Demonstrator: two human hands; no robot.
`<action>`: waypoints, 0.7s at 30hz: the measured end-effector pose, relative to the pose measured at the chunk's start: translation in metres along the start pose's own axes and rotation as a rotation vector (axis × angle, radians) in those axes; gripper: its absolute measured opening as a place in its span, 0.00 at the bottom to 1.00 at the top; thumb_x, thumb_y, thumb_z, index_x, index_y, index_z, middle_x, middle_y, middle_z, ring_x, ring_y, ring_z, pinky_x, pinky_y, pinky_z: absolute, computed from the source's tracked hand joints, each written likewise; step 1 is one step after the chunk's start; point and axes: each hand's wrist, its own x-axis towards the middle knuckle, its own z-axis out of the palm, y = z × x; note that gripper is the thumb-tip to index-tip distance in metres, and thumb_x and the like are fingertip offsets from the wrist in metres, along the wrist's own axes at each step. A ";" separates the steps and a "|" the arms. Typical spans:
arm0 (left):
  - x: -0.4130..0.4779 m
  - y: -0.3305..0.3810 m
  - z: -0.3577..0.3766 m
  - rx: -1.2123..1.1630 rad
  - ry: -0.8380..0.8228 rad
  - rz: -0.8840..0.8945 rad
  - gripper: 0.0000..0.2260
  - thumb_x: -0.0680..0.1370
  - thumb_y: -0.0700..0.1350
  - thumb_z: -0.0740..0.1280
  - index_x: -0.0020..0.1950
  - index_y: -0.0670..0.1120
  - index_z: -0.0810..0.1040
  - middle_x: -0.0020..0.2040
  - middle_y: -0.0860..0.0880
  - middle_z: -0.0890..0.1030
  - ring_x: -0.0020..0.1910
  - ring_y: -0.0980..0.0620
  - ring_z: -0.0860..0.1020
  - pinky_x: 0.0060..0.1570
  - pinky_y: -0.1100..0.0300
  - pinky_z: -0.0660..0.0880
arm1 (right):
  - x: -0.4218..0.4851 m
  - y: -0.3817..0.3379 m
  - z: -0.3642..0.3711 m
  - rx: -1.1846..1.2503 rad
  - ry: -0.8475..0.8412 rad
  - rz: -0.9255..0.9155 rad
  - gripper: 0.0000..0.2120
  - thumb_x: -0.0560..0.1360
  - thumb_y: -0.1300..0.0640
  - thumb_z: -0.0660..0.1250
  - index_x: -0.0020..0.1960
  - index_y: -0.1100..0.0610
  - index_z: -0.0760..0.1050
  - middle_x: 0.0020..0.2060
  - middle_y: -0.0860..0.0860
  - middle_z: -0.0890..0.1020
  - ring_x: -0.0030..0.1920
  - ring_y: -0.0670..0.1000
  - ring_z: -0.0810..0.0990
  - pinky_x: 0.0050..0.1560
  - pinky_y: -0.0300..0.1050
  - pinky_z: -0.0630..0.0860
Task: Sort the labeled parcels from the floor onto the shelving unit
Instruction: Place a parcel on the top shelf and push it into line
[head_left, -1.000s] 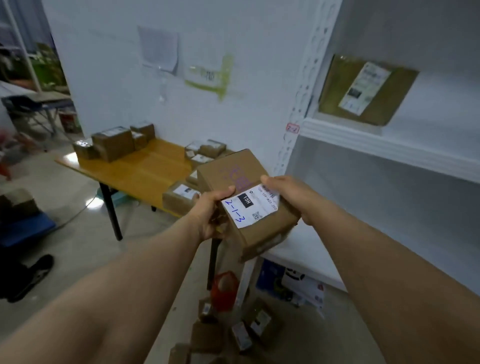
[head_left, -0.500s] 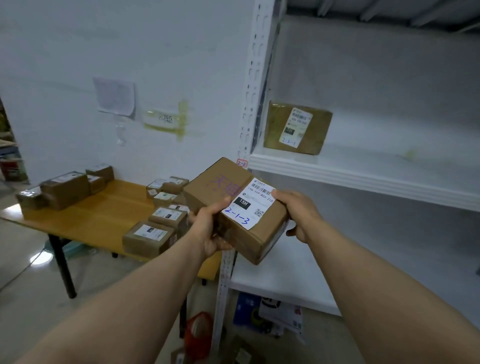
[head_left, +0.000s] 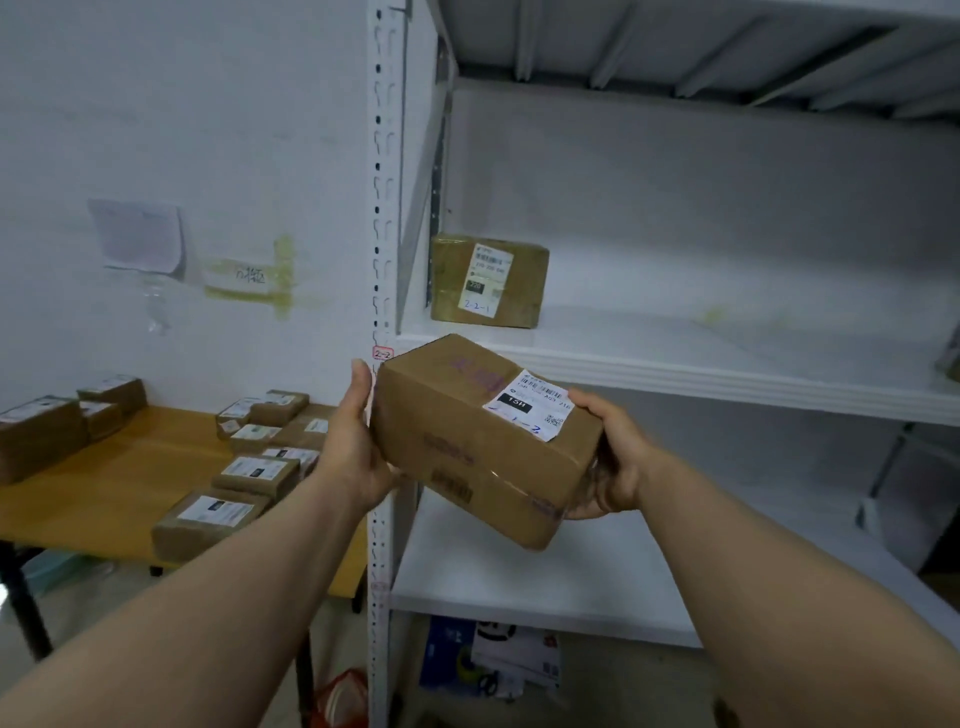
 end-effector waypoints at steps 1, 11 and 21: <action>0.002 0.004 0.001 0.056 0.013 0.007 0.33 0.61 0.76 0.68 0.49 0.51 0.85 0.50 0.45 0.86 0.51 0.41 0.84 0.45 0.40 0.80 | -0.001 0.002 -0.013 -0.014 -0.029 0.042 0.32 0.58 0.36 0.77 0.55 0.53 0.83 0.50 0.62 0.86 0.46 0.67 0.85 0.45 0.70 0.78; -0.006 0.012 0.056 0.707 -0.220 -0.094 0.28 0.62 0.68 0.74 0.49 0.48 0.79 0.54 0.45 0.82 0.56 0.44 0.81 0.52 0.46 0.79 | -0.015 -0.017 -0.088 0.024 -0.140 -0.343 0.26 0.65 0.46 0.75 0.59 0.57 0.82 0.55 0.58 0.85 0.55 0.61 0.84 0.60 0.58 0.79; 0.010 0.029 0.121 0.671 -0.386 0.036 0.39 0.69 0.40 0.78 0.71 0.65 0.64 0.57 0.48 0.82 0.57 0.39 0.80 0.53 0.38 0.78 | -0.061 -0.097 -0.087 0.014 0.017 -0.800 0.38 0.60 0.46 0.77 0.64 0.64 0.74 0.55 0.64 0.84 0.56 0.67 0.83 0.54 0.66 0.79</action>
